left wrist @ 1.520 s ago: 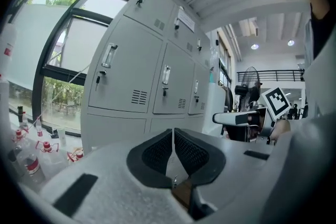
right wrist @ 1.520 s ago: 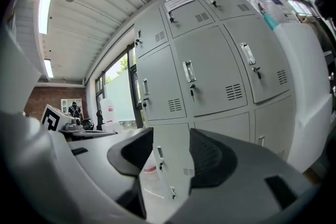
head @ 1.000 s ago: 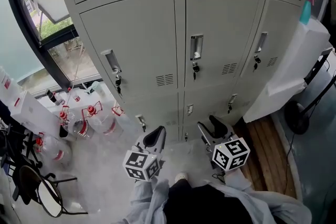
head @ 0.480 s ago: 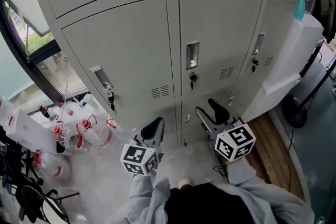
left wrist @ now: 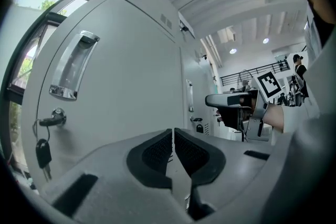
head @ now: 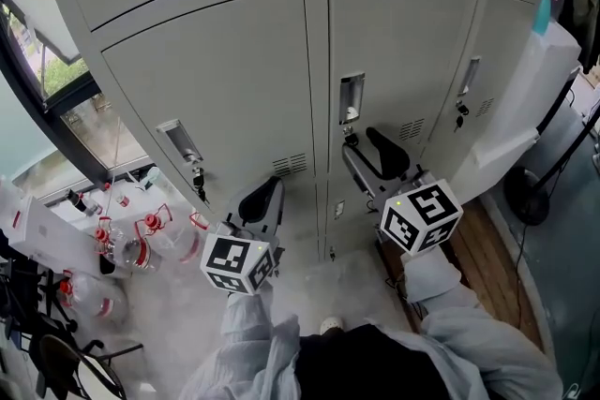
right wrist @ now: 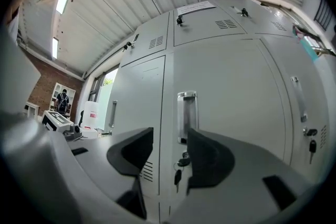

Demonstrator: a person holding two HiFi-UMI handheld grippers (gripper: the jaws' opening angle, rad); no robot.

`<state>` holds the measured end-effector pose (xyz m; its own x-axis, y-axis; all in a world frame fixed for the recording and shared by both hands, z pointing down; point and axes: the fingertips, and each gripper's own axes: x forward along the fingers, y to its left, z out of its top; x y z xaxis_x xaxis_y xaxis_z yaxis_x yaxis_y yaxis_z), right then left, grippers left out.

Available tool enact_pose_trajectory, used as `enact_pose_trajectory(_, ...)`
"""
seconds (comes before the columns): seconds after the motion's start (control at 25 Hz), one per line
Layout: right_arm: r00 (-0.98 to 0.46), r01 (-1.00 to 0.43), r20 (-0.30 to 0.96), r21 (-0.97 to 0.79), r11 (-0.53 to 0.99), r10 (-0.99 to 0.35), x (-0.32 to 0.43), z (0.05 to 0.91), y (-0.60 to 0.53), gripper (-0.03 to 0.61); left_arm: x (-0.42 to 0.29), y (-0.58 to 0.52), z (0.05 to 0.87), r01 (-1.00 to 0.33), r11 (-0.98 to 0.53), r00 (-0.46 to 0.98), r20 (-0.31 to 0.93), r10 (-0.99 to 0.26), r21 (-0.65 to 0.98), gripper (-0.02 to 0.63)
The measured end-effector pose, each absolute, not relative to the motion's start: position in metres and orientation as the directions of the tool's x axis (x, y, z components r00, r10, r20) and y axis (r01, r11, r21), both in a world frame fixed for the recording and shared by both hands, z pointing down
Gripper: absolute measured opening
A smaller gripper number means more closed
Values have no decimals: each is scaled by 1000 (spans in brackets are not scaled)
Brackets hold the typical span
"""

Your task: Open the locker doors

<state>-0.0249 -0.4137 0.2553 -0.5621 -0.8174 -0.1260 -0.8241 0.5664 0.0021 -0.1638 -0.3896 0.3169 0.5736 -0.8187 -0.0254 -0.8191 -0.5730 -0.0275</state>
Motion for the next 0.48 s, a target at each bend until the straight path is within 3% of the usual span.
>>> enact_pose_trajectory(0.48,-569,-821,-117,40,569,-814,-44,234,-459,201,-167,-411,286,-821,-566,570,-75,-818,-70,18)
